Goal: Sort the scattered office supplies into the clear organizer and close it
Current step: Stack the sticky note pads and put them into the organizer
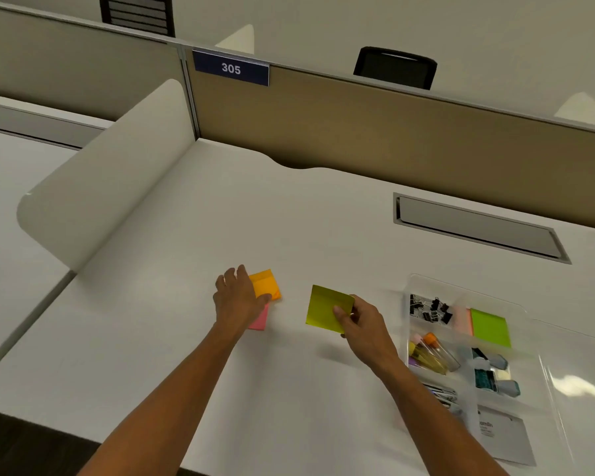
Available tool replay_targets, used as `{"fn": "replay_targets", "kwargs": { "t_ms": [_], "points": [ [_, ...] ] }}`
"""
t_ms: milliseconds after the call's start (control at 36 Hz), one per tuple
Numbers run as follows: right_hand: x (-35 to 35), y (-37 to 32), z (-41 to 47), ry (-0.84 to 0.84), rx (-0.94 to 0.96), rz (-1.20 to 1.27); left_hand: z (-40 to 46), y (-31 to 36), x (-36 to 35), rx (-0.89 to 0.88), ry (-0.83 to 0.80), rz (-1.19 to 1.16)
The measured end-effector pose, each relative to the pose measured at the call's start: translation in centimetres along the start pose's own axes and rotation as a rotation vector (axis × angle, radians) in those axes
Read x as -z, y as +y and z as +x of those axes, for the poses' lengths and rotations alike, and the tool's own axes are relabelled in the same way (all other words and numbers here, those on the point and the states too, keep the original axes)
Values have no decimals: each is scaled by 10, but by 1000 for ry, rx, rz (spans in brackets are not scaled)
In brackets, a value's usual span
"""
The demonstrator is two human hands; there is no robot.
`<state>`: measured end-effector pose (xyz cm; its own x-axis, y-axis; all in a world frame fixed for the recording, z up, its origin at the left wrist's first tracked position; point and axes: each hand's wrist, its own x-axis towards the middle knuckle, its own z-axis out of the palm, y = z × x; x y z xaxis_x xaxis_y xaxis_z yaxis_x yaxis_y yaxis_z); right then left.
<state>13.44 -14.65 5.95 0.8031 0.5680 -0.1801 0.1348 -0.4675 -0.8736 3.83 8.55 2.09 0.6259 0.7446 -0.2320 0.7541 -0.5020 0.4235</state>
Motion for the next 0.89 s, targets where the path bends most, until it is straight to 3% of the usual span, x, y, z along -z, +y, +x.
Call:
{"fn": "replay_targets", "kwargs": {
  "t_ms": [278, 556, 889],
  "points": [
    [8, 0, -6, 9, -16, 20, 4, 9, -11, 10, 34, 253],
    [23, 1, -14, -4, -16, 57, 0, 4, -3, 129, -74, 214],
    [41, 12, -23, -21, 6, 71, -14, 8, 2, 148, -109, 252]
  ]
}}
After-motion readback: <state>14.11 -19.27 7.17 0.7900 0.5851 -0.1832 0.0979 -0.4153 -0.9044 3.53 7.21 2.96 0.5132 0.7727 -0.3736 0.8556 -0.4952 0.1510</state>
